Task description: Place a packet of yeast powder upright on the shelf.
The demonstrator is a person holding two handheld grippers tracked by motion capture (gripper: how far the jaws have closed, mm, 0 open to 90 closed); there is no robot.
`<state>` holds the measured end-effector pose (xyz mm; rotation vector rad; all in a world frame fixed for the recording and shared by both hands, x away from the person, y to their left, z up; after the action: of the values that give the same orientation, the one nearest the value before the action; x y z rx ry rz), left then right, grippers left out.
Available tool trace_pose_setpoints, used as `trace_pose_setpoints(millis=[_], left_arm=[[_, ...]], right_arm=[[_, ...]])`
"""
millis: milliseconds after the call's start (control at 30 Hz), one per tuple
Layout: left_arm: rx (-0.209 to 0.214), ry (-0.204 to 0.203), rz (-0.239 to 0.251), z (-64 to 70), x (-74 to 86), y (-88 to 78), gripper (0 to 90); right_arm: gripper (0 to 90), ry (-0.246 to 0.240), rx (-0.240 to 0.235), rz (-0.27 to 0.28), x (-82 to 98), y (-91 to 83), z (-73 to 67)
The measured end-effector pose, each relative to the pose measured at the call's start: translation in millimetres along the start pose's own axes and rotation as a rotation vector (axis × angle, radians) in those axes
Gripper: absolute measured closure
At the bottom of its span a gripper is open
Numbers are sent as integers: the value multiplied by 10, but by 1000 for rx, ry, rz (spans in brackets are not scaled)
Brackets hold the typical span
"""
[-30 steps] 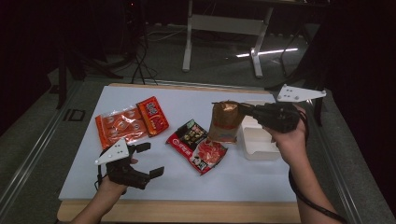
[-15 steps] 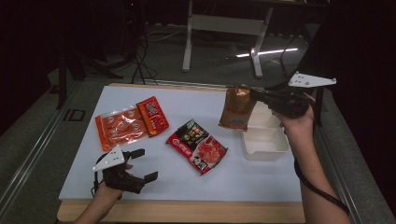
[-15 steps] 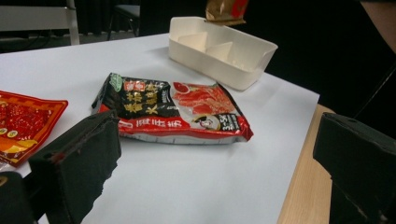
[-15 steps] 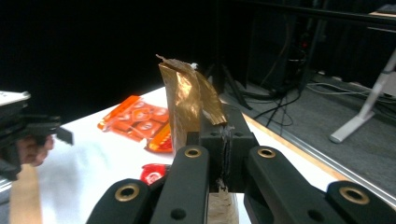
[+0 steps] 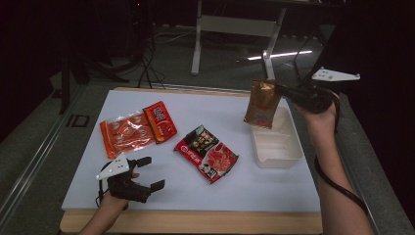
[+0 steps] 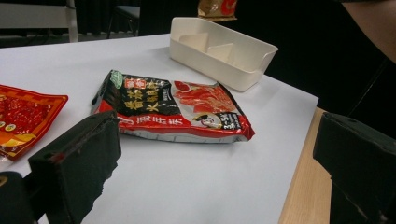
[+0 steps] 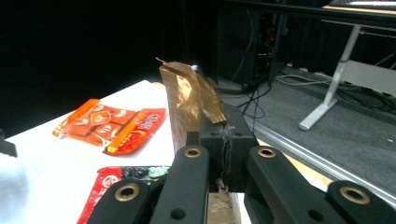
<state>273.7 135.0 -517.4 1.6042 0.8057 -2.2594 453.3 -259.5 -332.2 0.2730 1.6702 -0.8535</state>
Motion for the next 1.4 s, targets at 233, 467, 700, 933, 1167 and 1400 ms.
trace_pose_setpoints(millis=[233,467,700,933,1167,1400], left_arm=[[3,1,-5,9,6,14,15],[3,-13,-4,-1,24,7,15],[2,-16,1,-11,22,-12,15],[10,-17,1,-7,26,8,15],[15,-25,-3,-19,43,14,15],[17,-27,-16,-30,63,43,15]], right_arm=[[887,13,39,-15,47,37,210],[886,32,91,-26,94,73,442],[887,52,140,-42,142,120,666],[884,34,192,-57,179,286,873],[885,28,208,-81,294,448,960],[883,42,103,-85,394,601,862]])
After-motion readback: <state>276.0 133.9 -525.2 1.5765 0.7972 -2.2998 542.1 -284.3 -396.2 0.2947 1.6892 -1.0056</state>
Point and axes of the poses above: each handheld gripper's, and its own axes: y roughly forward along the jaws, x roughly out of its underside, z roughly to its right, the point moved 7 cm from there along y, roughly forward along the jaws, and after that the axes turned 3 degrees about -z, right-handed, at the moved point
